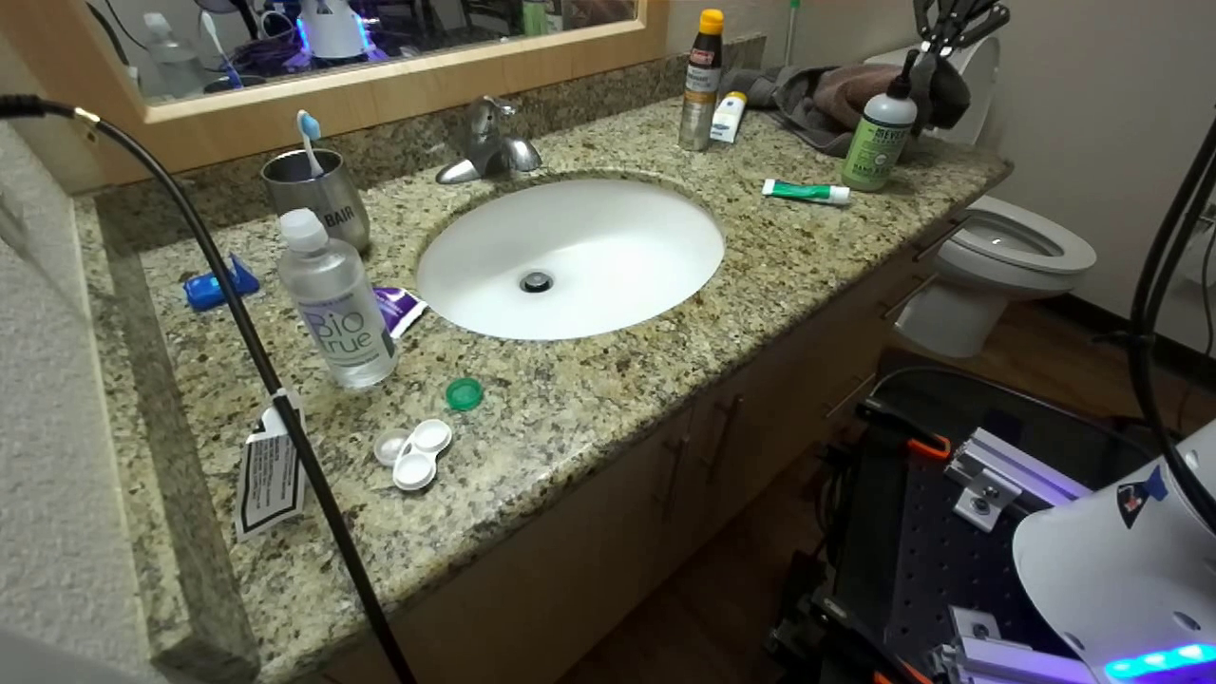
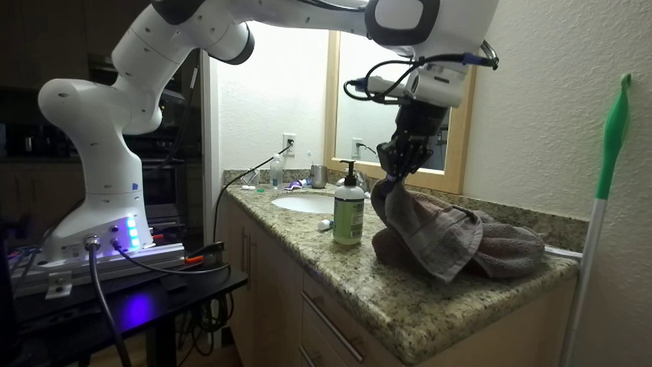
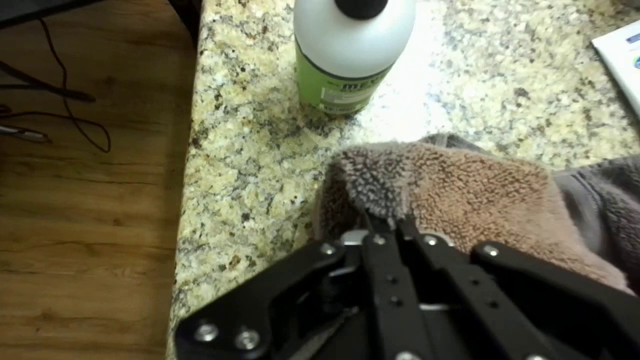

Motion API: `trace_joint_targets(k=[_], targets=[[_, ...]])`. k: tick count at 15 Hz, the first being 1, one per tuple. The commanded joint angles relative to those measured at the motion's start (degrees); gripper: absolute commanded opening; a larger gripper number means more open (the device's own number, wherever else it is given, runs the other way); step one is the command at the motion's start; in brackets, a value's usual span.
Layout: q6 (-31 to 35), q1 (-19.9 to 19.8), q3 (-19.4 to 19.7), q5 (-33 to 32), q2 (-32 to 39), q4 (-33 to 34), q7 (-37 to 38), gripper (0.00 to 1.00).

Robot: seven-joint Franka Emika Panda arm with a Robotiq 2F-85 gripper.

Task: Move the towel to the left side of the counter

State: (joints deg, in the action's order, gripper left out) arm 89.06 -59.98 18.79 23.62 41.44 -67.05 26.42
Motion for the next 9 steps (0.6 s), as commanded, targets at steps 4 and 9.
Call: trace_joint_targets(k=[4, 9], targets=[[-2.6, -4.6, 1.0, 0.4, -7.9, 8.4, -0.9, 0.01], [-5.1, -11.6, -1.4, 4.6, -13.2, 18.4, -0.1, 0.01]])
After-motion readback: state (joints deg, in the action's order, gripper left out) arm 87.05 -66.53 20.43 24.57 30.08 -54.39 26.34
